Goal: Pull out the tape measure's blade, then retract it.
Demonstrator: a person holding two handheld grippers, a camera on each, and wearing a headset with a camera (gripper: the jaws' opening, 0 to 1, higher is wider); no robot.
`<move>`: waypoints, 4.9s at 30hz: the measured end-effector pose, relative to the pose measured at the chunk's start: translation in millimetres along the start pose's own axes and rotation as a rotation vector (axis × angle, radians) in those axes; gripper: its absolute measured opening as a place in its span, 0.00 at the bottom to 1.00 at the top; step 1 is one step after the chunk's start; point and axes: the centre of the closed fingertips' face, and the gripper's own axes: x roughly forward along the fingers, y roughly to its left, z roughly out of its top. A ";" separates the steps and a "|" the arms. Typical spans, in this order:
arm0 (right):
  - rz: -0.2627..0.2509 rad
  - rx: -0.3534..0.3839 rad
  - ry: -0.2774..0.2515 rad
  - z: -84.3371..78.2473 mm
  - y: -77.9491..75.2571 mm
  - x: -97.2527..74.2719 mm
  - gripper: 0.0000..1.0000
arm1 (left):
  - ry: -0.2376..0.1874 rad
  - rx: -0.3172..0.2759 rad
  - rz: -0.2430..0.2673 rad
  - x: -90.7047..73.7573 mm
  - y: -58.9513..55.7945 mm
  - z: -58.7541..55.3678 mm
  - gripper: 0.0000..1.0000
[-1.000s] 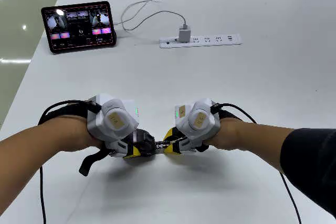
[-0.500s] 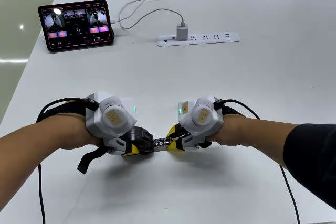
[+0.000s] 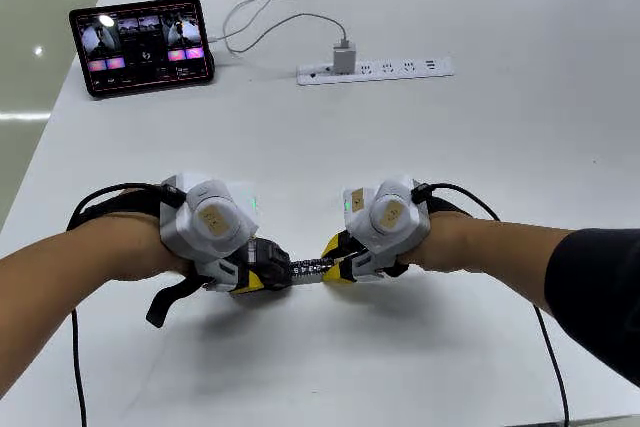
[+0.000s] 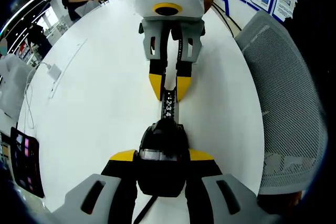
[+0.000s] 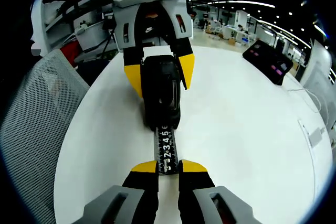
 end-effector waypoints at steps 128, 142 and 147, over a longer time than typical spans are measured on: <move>-0.033 0.064 0.048 -55.6 -4.5 -48.6 0.10 | 0.002 0.007 0.003 0.1 -0.4 0.9 0.29; -0.036 0.075 0.047 -60.1 -4.4 -53.2 0.09 | 0.000 0.008 0.004 0.4 -0.6 0.8 0.29; -0.038 0.076 0.049 -62.1 -4.3 -55.1 0.09 | -0.001 0.007 0.003 0.4 -0.7 0.6 0.29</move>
